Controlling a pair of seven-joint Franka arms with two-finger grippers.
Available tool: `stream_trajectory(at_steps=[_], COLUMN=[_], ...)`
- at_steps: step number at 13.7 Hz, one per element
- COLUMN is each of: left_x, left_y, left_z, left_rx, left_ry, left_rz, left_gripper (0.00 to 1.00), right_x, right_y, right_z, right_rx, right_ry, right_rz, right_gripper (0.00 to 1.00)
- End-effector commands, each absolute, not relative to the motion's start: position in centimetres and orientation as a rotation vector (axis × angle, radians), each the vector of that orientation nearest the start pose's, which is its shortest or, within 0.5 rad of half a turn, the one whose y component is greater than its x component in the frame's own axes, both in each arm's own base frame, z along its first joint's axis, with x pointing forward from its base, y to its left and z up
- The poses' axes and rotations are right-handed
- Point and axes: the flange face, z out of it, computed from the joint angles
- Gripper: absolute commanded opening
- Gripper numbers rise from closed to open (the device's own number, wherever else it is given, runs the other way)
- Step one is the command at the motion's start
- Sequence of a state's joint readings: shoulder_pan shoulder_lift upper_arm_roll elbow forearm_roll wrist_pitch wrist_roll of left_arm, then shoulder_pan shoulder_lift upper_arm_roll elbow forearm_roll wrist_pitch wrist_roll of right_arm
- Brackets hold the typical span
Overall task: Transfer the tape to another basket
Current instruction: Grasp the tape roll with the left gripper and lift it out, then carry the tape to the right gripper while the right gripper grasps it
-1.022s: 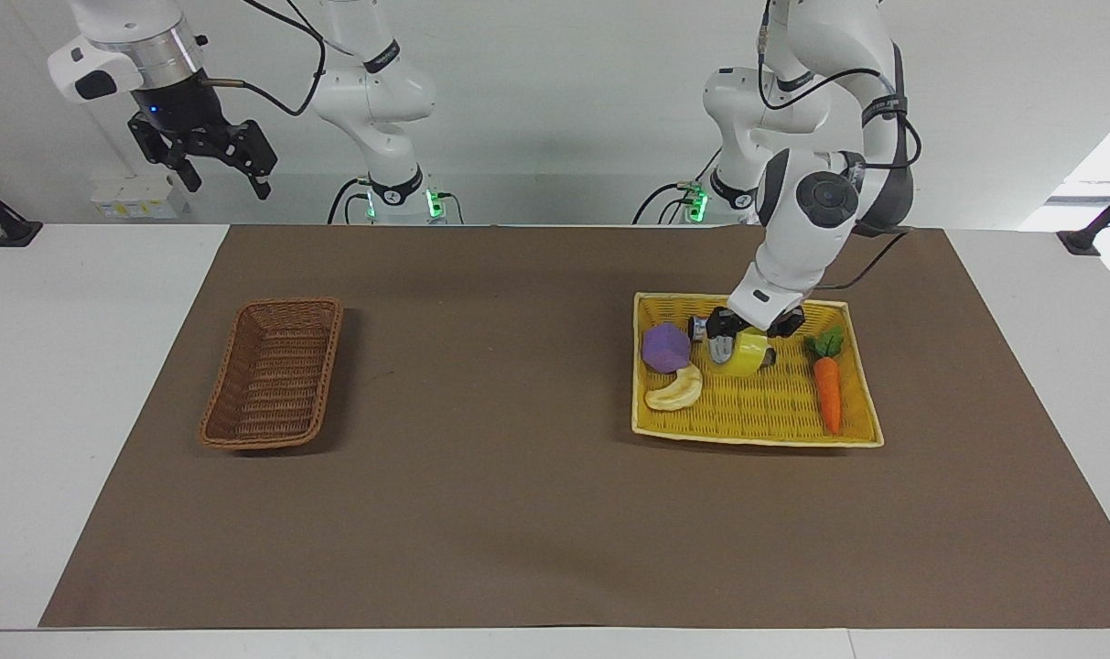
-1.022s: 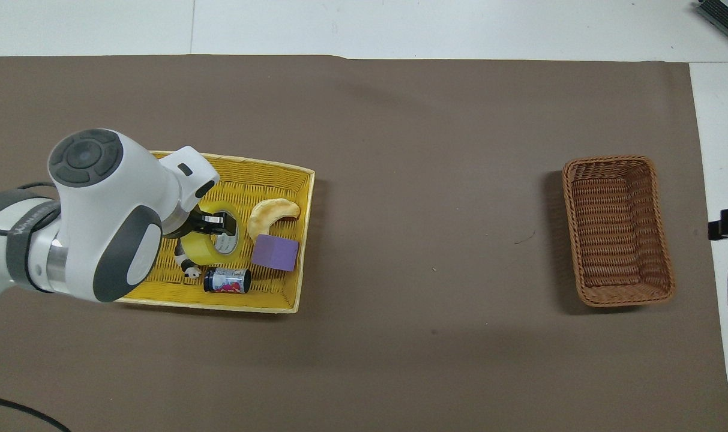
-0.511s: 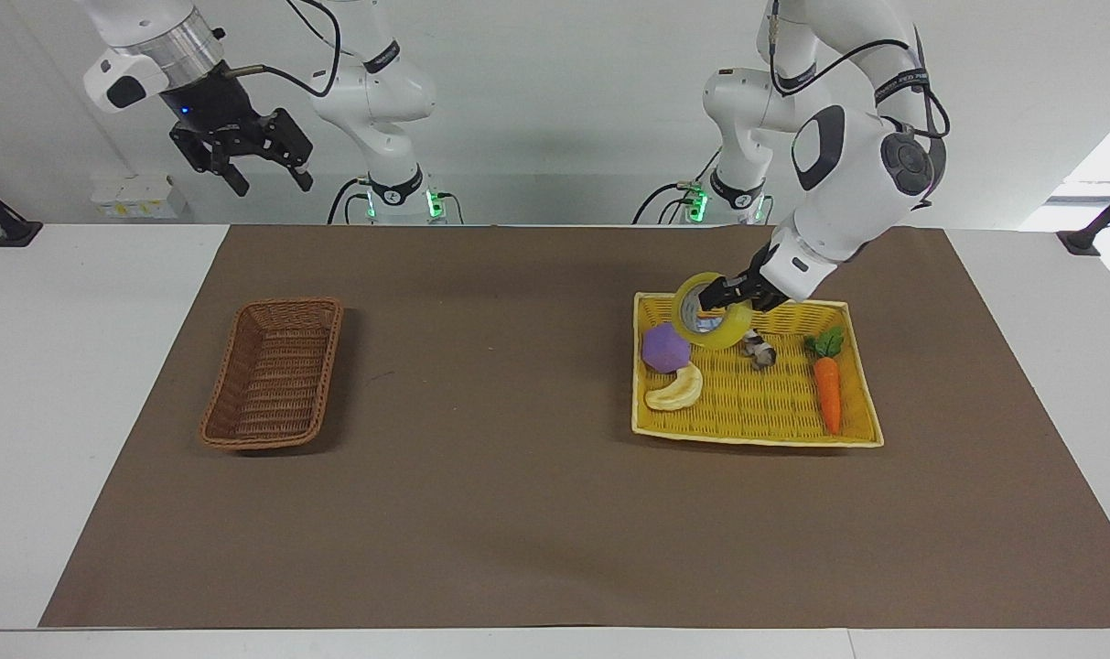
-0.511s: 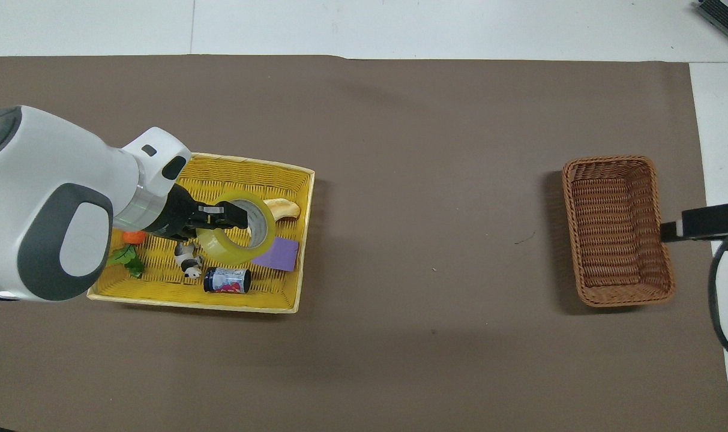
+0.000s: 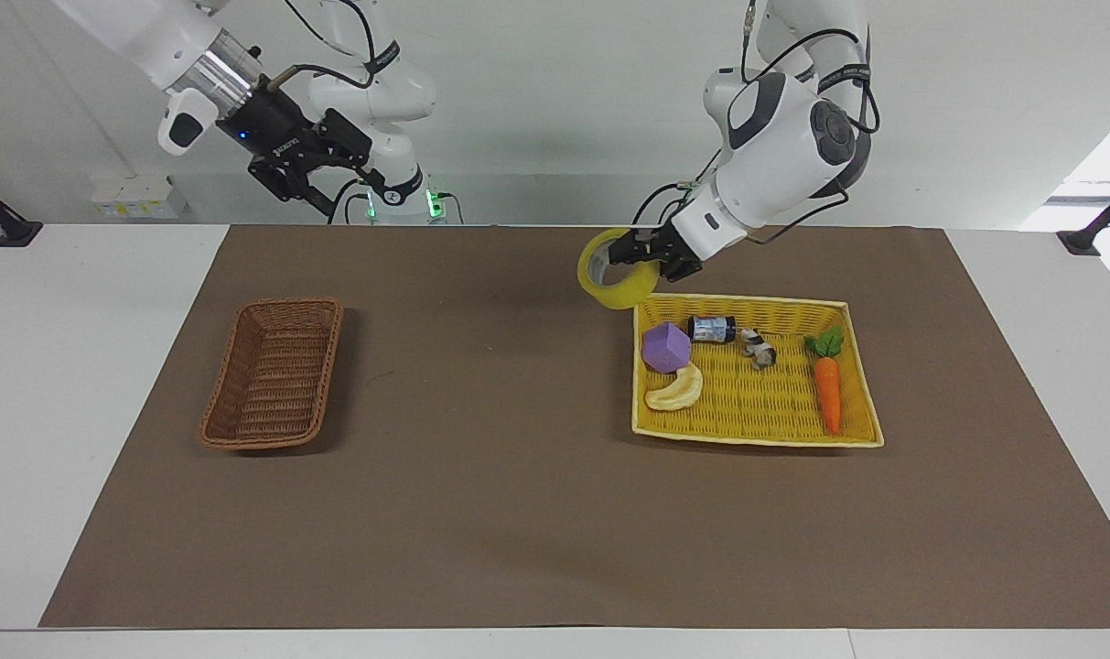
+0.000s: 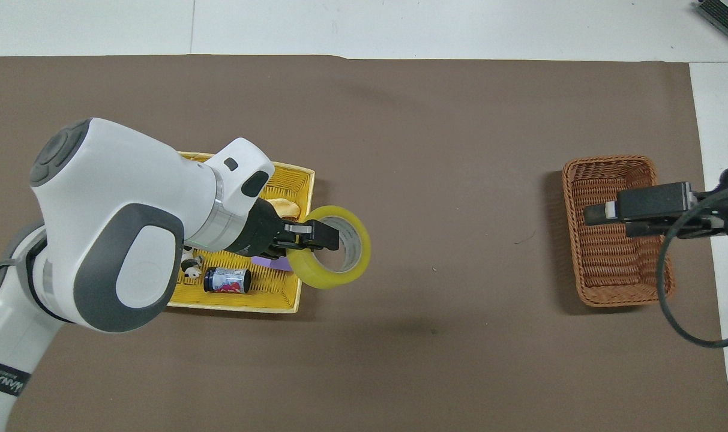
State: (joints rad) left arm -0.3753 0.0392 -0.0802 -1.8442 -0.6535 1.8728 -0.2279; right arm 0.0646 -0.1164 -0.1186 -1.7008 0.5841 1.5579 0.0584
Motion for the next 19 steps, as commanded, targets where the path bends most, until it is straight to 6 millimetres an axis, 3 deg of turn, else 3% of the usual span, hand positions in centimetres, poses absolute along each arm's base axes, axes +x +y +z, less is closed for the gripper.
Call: stream_trajectory(at_steps=[1,3,6,8,10,12,15,19], left_x=[48.2,46.6,44.4,43.5,42.6,42.4,40.8,40.6], left_y=[-32.6,-35.8,-41.2,-43.1,-44.4,-45.1,-46.7,-46.9], left_z=[53.4,54.3,56.1,57.0,57.8,58.5,59.0,58.9], left_rx=[2.391,2.337,2.271,2.245,2.222,2.197,2.19,2.192], left_ry=[0.008,0.078,0.194,0.222,0.232,0.261,0.249,0.265], left_rz=[-0.306,-0.33,-0.237,-0.202,-0.171,-0.13,-0.126,-0.145], left_gripper=[0.0,0.0,0.0,0.0,0.0,0.0,0.0,0.0], right_x=[51.8,51.8,51.5,50.0,48.7,48.4,48.4,48.4], right_y=[3.2,5.2,6.3,6.4,5.4,3.4,4.2,4.3], right_z=[61.9,60.4,59.0,58.4,57.9,57.9,57.9,58.0], right_rx=[-2.433,-2.391,-2.359,-2.355,-2.357,-2.355,-2.357,-2.346], right_ry=[0.178,0.131,0.072,0.062,-0.048,-0.051,-0.051,0.01], right_rz=[0.02,0.022,0.04,0.067,0.107,0.108,0.116,0.142], right_gripper=[1.0,1.0,1.0,1.0,1.0,1.0,1.0,1.0])
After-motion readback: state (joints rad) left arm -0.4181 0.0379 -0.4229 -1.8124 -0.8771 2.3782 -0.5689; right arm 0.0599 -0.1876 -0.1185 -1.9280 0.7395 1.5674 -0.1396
